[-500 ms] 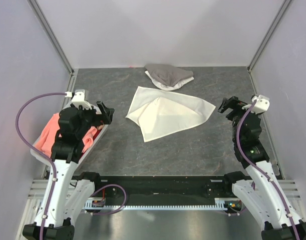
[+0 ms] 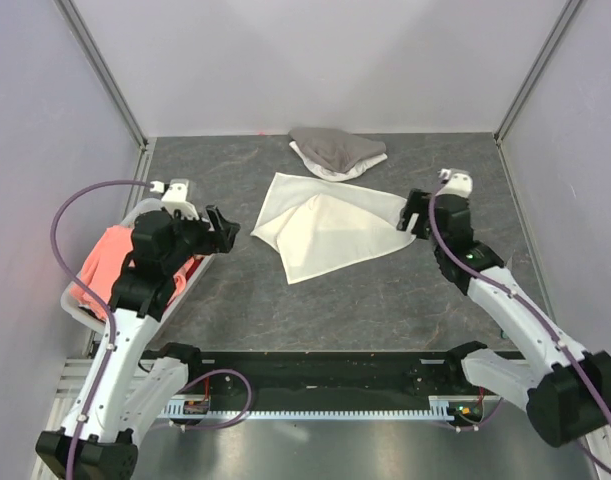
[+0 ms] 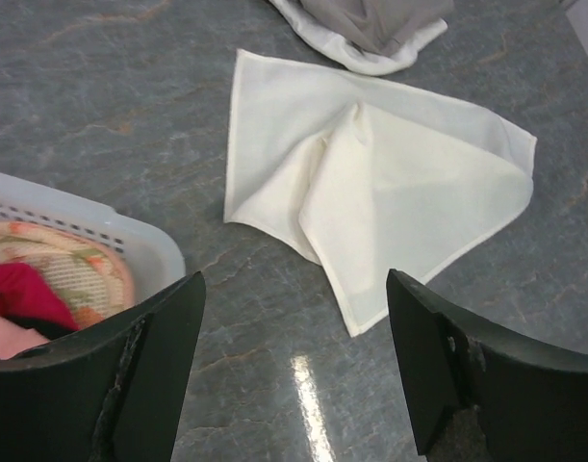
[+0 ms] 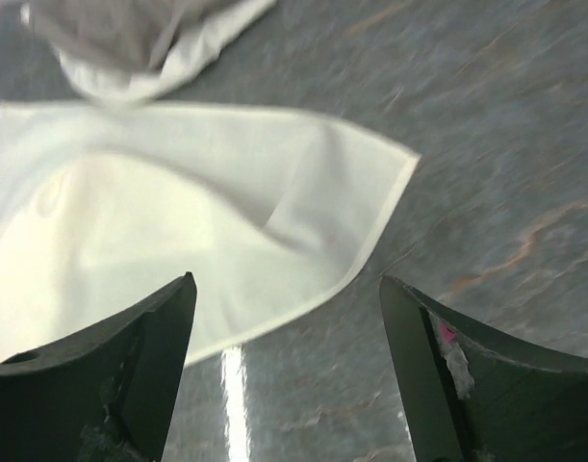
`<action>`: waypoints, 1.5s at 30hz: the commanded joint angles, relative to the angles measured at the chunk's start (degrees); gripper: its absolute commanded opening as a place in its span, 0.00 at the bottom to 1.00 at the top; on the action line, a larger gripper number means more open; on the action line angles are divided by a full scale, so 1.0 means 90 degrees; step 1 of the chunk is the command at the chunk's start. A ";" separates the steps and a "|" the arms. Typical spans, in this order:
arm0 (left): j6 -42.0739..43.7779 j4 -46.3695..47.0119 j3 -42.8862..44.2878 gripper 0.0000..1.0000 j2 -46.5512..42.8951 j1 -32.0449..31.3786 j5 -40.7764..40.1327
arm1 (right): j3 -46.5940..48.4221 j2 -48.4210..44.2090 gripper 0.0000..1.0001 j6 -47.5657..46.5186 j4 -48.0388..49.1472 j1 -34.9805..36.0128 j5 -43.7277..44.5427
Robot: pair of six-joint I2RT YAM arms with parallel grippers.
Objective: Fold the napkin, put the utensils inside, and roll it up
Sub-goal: Flatten the napkin out
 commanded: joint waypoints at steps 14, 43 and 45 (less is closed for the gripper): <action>-0.0984 0.0218 0.0025 0.79 0.0712 -0.1294 -0.0503 | 0.1049 0.3217 0.79 0.0798 0.0269 0.3599 0.0471; -0.0515 -0.0427 0.0016 0.71 0.0204 -0.0639 -0.0572 | 0.3648 0.6442 0.40 0.0378 -0.0796 0.4978 0.0911; -0.0495 -0.0427 0.0007 0.70 0.0224 -0.0630 -0.0581 | 0.3599 0.6500 0.26 0.0368 -0.0805 0.4958 0.0930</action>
